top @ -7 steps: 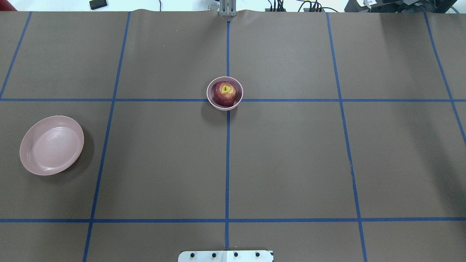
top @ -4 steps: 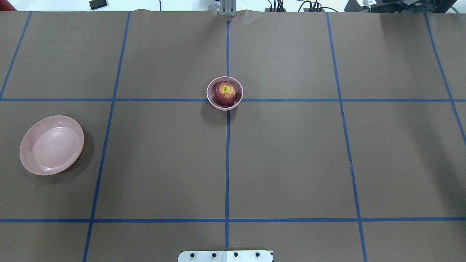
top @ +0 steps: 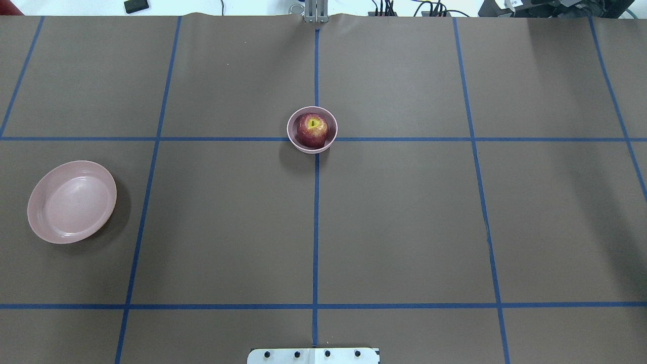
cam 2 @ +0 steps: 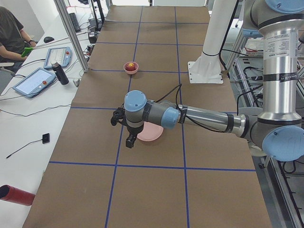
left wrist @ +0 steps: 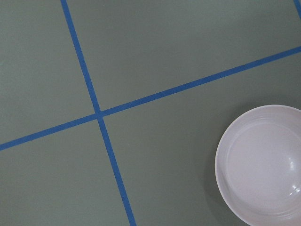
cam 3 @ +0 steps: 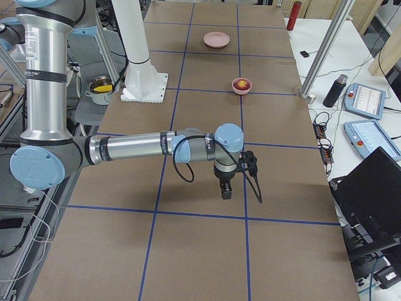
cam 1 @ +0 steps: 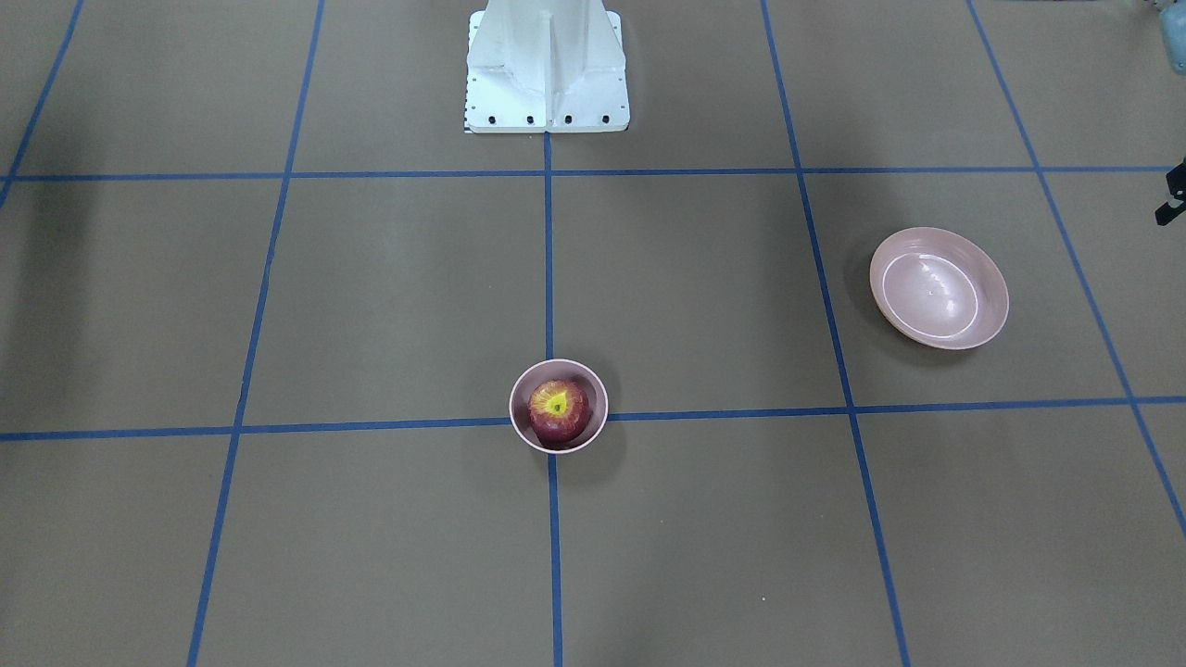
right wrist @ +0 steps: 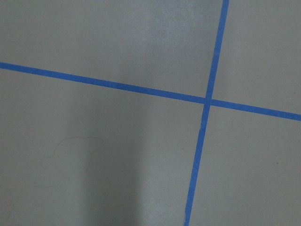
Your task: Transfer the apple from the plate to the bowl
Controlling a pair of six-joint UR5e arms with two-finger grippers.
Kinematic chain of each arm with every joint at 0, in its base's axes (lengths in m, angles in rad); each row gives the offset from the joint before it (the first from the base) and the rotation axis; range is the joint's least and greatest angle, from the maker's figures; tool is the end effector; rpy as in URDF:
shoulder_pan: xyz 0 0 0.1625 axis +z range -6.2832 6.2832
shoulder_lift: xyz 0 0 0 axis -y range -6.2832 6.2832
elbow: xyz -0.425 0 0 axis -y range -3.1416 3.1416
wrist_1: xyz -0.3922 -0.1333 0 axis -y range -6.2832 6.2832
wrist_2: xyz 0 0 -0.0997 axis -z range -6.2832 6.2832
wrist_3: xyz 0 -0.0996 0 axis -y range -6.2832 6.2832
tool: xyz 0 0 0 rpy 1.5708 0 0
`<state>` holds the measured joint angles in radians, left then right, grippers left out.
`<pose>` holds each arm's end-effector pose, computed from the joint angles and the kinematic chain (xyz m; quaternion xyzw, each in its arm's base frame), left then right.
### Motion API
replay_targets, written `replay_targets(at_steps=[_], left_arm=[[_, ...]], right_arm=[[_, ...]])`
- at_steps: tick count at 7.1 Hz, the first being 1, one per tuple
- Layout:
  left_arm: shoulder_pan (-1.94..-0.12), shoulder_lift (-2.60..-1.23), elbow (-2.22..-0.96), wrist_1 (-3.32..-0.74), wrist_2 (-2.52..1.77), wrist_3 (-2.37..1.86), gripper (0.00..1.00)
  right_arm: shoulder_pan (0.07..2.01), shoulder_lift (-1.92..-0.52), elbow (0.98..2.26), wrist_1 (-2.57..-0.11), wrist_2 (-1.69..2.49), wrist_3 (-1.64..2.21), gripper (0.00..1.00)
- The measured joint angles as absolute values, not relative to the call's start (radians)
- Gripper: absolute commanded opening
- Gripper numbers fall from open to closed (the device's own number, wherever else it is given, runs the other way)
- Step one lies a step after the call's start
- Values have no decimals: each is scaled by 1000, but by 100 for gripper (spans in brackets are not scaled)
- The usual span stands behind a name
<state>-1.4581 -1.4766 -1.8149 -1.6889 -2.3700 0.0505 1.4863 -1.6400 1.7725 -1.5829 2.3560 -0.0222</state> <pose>-0.0095 -0.4664 0.5676 0.1110 0.3892 0.1262 0.9057 0.0233 -0.4705 0.5926 0.0437 -0.3834 -0.0722 0.9197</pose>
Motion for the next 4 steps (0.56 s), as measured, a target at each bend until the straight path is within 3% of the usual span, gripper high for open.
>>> replay_targets(at_steps=[4], left_arm=[[-1457,-1480,-1804,-1695,-2370,51,98]], right_arm=[[1486,-1646,1768,-1585,2359,-22,100]])
